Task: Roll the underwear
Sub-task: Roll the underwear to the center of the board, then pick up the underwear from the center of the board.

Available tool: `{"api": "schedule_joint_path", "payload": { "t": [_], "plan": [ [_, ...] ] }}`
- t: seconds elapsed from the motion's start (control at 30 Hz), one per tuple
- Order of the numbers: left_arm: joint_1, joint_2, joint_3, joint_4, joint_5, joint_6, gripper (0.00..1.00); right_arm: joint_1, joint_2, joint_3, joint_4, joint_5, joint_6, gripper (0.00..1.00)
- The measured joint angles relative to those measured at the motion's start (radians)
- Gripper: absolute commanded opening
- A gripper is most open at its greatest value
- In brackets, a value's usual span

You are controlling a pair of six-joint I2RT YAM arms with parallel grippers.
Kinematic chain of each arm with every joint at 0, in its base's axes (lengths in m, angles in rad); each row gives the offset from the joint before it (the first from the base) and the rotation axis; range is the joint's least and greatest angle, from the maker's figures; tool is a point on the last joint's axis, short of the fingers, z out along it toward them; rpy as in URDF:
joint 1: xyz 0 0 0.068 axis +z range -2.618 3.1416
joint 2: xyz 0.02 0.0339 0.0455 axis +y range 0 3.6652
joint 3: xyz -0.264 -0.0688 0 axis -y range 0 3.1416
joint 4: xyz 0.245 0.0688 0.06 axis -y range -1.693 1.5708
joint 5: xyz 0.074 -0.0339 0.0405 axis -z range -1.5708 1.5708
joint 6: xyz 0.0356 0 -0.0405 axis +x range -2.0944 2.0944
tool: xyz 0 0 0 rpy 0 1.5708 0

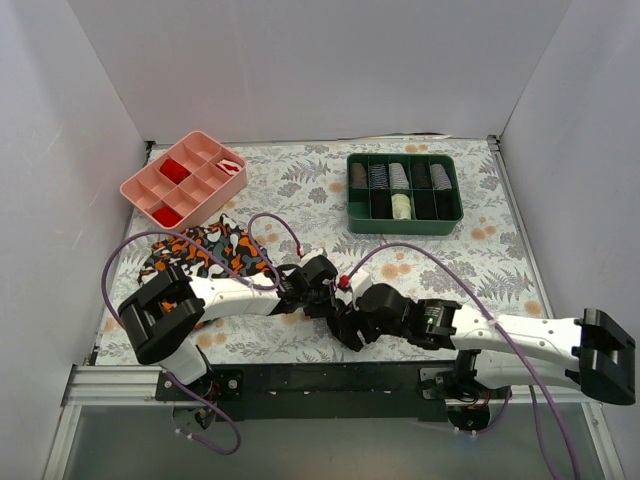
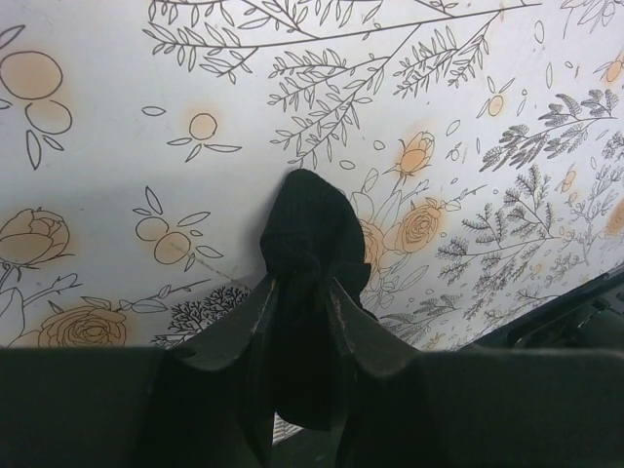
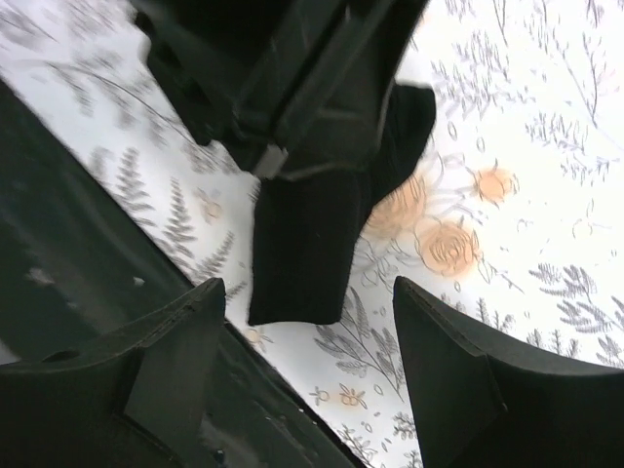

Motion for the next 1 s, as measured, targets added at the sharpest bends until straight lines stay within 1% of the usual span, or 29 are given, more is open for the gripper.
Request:
{"api": "schedule_joint_path", "payload": {
  "t": [0.2, 0.33, 0.83, 1.0],
  "plan": [
    [0.000, 0.006, 0.008, -0.012, 0.000, -0.003, 0.02, 0.097, 0.111, 0.003, -0.031, 0.152, 0.044, 0.77],
    [0.000, 0.008, 0.009, -0.013, 0.001, -0.003, 0.02, 0.126, 0.143, 0.005, -0.029, 0.204, 0.064, 0.77],
    [0.000, 0.009, 0.009, -0.012, 0.002, -0.006, 0.02, 0.148, 0.255, 0.021, 0.060, 0.286, 0.122, 0.77],
    [0.000, 0.009, 0.009, -0.011, 0.003, -0.006, 0.02, 0.149, 0.272, -0.007, 0.111, 0.303, 0.148, 0.72]
  ]
}}
